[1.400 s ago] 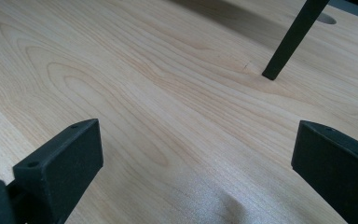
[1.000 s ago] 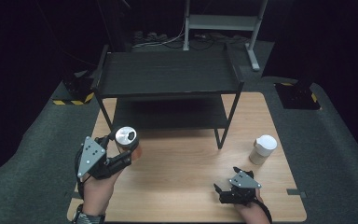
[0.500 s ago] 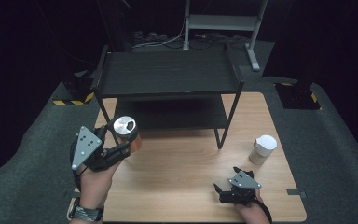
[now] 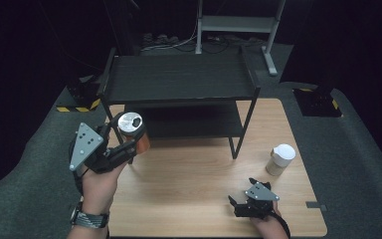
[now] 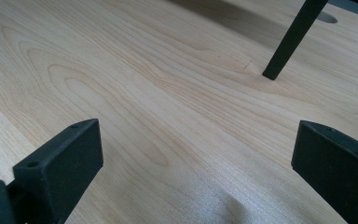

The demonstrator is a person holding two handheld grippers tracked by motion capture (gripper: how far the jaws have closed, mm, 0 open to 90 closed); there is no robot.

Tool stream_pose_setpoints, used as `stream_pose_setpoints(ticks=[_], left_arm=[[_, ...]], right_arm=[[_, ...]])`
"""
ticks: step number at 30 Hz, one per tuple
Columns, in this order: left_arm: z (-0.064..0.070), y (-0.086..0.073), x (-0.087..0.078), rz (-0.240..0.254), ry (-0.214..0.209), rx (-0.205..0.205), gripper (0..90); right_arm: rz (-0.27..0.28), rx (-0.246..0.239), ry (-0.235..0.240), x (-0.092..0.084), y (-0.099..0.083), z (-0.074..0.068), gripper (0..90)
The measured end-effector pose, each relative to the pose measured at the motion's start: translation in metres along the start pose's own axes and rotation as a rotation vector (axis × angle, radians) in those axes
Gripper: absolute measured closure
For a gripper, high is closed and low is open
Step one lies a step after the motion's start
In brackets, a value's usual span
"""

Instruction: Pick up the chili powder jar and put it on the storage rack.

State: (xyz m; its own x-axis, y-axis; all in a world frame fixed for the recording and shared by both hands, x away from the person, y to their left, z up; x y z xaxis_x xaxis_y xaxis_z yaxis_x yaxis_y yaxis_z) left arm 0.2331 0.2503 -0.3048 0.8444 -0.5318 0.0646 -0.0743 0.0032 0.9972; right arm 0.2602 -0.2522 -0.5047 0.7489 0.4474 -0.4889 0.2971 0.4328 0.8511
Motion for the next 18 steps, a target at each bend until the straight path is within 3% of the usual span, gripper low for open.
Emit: stream_pose_setpoints(ticks=[18], left_arm=[[-0.006,0.027,0.013,0.045,0.011,-0.003,34.6]], right_arm=[[0.003,0.004,0.001,0.000,0.000,0.000,1.0]])
Point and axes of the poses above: each handheld gripper's, and its own axes: x roughly forward along the jaws, y roughly out of its top, z roughly to its right, the point moved 6 cm from there along x, roughly forward along the jaws, and after that the axes turned 3 degrees about -y, right-handed, at the moved point
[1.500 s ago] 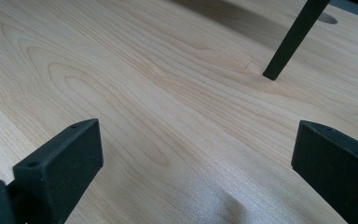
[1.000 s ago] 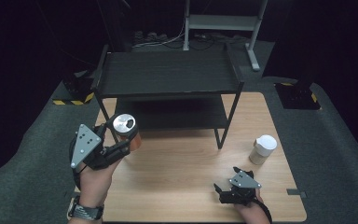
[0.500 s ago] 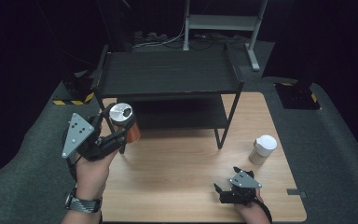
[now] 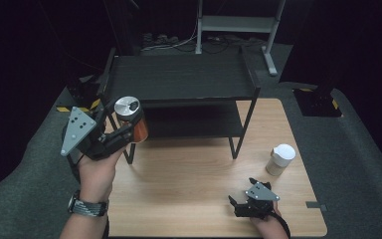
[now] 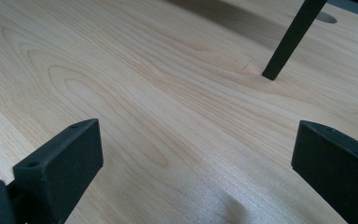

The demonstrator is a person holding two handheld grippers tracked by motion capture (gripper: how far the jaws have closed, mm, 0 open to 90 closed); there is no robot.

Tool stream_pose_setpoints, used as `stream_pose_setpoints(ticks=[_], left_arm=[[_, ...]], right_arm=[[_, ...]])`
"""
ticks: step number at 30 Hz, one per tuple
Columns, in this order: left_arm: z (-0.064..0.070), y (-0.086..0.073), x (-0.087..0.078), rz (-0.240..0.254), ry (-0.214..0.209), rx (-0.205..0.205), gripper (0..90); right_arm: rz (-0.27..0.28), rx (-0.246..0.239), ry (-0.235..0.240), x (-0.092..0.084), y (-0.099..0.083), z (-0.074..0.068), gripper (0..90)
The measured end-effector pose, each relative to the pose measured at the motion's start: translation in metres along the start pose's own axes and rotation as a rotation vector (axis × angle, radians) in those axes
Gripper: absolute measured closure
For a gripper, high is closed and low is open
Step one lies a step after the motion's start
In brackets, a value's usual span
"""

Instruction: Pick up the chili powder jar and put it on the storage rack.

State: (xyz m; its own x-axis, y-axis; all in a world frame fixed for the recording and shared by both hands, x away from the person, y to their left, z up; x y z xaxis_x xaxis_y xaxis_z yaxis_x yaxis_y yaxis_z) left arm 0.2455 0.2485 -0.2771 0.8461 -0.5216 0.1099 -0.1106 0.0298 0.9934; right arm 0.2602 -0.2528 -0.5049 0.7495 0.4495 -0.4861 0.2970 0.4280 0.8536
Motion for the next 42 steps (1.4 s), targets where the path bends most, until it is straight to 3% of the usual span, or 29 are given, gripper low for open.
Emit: stream_pose_setpoints(ticks=[7,22,42], left_arm=[[-0.004,0.010,0.006,0.021,0.003,-0.007,34.6],[-0.011,0.029,0.026,0.043,0.016,0.020,34.6],[-0.019,0.030,0.068,0.052,0.050,0.028,34.6]], right_arm=[[0.001,0.001,0.001,0.000,0.000,0.000,1.0],[0.003,-0.001,0.001,0.000,0.000,0.000,1.0],[0.009,0.002,0.008,-0.001,-0.001,0.001,1.0]])
Point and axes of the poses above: each handheld gripper's, and its own axes: x roughly forward along the jaws, y roughly out of its top, z roughly to its right, the point moved 6 cm from there along x, roughly forward along the jaws, and after that the axes turned 3 degrees about -y, right-handed, at the moved point
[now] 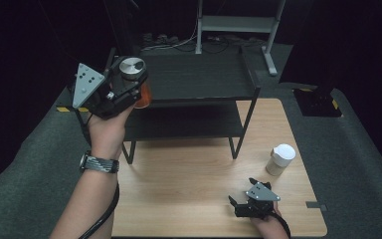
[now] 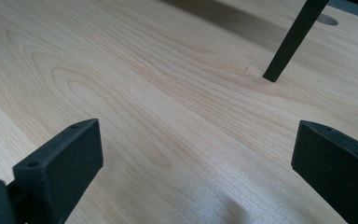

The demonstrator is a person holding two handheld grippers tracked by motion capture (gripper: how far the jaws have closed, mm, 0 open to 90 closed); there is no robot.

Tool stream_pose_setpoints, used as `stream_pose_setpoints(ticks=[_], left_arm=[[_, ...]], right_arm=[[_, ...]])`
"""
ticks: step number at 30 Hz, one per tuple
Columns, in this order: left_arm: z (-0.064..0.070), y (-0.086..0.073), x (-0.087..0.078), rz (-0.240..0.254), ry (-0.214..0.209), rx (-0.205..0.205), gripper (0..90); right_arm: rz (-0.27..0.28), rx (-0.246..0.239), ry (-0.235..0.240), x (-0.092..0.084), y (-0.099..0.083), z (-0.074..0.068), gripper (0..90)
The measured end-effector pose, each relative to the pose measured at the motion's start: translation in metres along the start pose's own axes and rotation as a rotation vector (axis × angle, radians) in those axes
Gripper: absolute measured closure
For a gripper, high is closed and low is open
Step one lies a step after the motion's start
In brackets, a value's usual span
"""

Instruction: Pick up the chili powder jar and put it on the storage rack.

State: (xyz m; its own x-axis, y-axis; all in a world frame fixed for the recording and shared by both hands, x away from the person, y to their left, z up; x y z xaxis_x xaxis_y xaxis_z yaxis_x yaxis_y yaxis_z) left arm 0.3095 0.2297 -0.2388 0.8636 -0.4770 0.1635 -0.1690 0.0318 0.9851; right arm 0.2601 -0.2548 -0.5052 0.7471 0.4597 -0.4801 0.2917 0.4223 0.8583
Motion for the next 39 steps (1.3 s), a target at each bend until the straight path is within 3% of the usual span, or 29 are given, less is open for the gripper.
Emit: stream_pose_setpoints(ticks=[20,39], left_arm=[[0.005,-0.002,0.040,-0.027,0.038,0.000,34.6],[0.003,-0.007,0.050,-0.030,0.040,-0.025,34.5]], right_arm=[[0.007,-0.021,0.000,0.000,0.000,-0.002,1.1],[0.010,-0.014,0.004,-0.001,-0.001,-0.002,1.1]])
Point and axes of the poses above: each handheld gripper's, and its own axes: x roughly forward along the jaws, y roughly out of its top, z roughly to its right, the point moved 6 cm from there along x, roughly forward along the jaws, and after that the axes turned 3 degrees about -y, right-handed, at the moved point
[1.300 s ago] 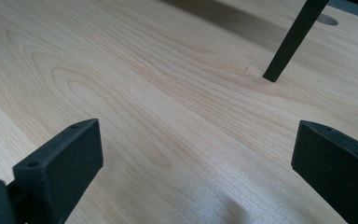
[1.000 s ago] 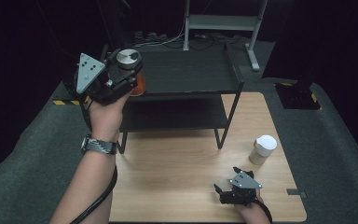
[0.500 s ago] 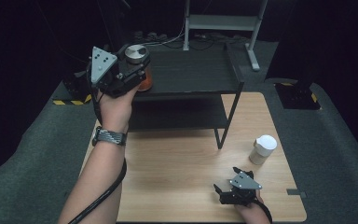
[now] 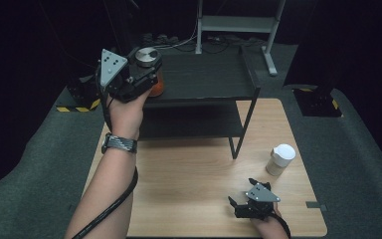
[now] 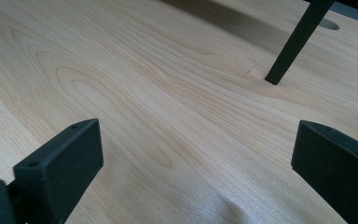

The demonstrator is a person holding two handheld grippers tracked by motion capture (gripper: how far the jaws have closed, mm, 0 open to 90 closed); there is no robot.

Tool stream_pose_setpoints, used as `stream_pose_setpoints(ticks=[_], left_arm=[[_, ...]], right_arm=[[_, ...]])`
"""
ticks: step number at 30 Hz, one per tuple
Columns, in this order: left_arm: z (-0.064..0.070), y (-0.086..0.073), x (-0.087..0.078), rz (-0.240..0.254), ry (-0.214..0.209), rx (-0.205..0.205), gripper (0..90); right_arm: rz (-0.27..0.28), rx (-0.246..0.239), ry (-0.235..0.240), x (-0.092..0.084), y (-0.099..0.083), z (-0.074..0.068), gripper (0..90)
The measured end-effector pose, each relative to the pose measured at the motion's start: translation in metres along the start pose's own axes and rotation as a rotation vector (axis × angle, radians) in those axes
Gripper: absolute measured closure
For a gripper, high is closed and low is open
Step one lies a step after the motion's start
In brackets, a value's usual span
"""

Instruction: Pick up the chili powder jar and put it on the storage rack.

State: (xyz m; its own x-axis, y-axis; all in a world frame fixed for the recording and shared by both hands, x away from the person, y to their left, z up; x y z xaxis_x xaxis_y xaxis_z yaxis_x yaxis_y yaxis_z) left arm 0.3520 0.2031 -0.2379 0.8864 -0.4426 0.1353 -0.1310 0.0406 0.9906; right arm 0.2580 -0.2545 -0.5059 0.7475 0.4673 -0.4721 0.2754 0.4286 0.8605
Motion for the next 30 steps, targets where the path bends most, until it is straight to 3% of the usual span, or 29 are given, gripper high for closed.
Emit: stream_pose_setpoints(ticks=[17,30], left_arm=[[-0.0040,-0.0019,-0.0016,-0.002,-0.009,-0.030,33.3],[0.0002,0.0028,-0.0042,-0.023,0.008,-0.004,27.1]], right_arm=[[0.005,0.012,0.005,-0.0002,-0.0008,0.0023,1.1],[0.003,0.013,0.007,-0.0001,-0.0005,0.0022,1.1]])
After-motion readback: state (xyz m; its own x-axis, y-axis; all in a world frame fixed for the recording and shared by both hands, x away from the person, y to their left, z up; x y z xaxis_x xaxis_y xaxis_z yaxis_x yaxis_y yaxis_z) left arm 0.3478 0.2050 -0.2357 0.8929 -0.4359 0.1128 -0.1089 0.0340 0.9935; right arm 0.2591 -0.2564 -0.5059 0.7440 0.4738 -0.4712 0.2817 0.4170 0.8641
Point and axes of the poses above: each handheld gripper's, and its own axes: x roughly forward along the jaws, y roughly out of its top, z roughly to its right, the point moved 6 cm from there along x, roughly forward along the jaws, and after that the axes turned 3 degrees about -y, right-handed, at the moved point
